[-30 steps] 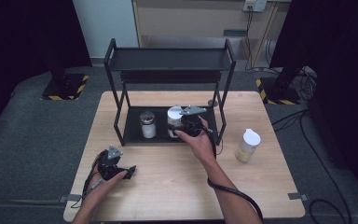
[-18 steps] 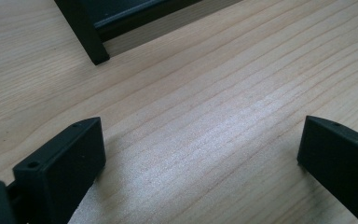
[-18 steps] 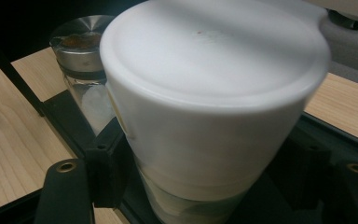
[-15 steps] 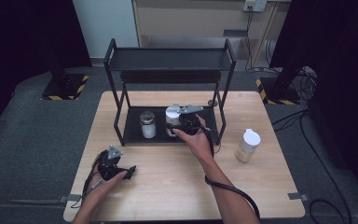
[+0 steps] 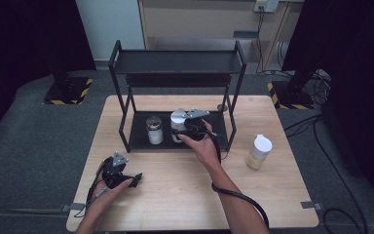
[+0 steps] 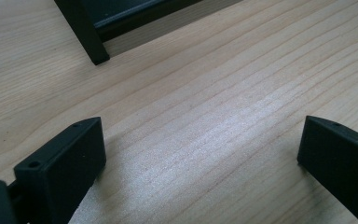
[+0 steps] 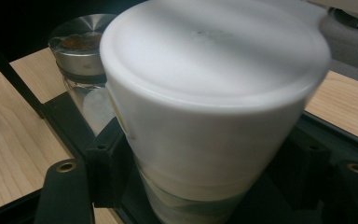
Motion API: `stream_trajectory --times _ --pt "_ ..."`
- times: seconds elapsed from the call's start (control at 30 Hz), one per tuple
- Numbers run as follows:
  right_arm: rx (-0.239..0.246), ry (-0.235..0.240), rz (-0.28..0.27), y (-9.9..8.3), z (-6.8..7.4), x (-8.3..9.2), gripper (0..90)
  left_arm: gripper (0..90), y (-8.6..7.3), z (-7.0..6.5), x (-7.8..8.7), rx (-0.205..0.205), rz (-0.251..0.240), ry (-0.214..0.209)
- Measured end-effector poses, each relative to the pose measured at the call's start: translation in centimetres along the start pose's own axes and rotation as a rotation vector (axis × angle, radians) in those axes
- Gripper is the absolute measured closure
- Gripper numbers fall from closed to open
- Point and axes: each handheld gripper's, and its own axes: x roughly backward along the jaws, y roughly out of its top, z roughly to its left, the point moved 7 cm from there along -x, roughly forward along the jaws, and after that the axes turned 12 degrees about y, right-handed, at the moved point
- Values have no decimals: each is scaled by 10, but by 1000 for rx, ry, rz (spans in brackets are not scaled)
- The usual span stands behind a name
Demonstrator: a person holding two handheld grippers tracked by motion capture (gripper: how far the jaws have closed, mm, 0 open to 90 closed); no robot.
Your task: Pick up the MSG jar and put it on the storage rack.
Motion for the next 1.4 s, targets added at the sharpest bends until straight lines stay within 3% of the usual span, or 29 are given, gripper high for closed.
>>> stream_trajectory --times 1.0,1.4 --pt "10 21 8 -6 -4 -8 309 0 0 0 0 -1 0 1" --pt "-11 39 5 -6 -7 -9 303 0 0 0 0 0 -1 1"
